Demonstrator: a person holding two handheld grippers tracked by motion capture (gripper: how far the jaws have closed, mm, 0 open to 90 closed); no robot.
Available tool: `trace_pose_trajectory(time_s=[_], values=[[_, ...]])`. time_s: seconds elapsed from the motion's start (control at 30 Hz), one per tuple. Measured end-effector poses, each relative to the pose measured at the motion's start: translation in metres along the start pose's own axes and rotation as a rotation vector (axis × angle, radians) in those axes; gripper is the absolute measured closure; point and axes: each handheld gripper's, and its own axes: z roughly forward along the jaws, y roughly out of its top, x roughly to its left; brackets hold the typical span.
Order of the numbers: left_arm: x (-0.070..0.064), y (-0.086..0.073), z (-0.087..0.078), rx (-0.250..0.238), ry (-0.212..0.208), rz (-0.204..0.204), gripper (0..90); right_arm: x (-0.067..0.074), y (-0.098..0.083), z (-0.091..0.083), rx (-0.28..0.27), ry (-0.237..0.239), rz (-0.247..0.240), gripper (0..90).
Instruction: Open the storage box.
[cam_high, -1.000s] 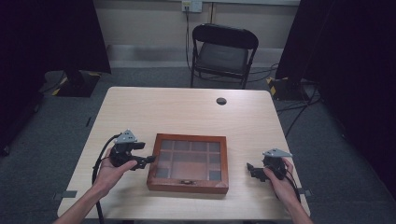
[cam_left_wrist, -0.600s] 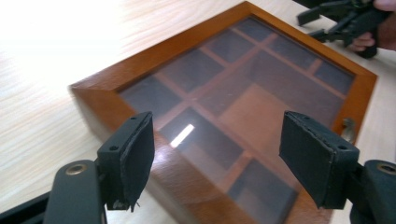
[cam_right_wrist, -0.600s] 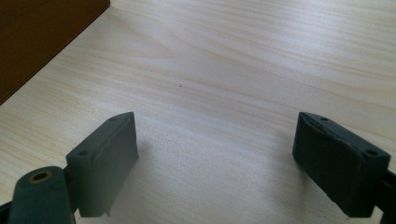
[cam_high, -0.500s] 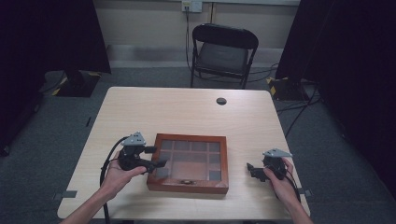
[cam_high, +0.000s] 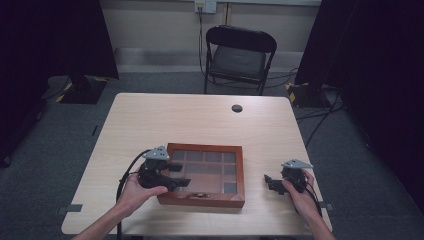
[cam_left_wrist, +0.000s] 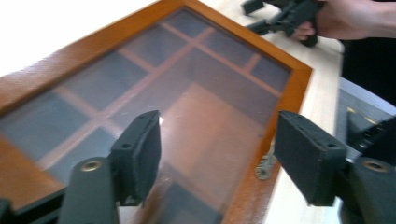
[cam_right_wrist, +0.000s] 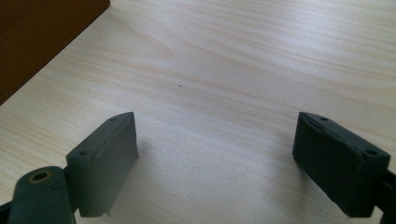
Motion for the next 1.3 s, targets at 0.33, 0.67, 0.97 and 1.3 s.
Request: trace_pose_trajectory(time_s=[0.33, 0.67, 0.97, 1.3], values=[[-0.020, 0.000, 0.011, -0.025, -0.039, 0.061, 46.8, 0.000, 0.000, 0.000, 0.000, 0.000, 0.000, 13.7], [-0.032, -0.001, 0.026, 0.027, -0.077, 0.120, 60.5, 0.000, 0.000, 0.000, 0.001, 0.000, 0.001, 13.7], [-0.032, -0.002, 0.036, 0.066, -0.109, 0.115, 74.6, 0.000, 0.000, 0.000, 0.000, 0.000, 0.000, 13.7], [-0.034, -0.006, 0.045, 0.083, -0.114, 0.157, 80.0, 0.000, 0.000, 0.000, 0.000, 0.001, 0.000, 13.7]])
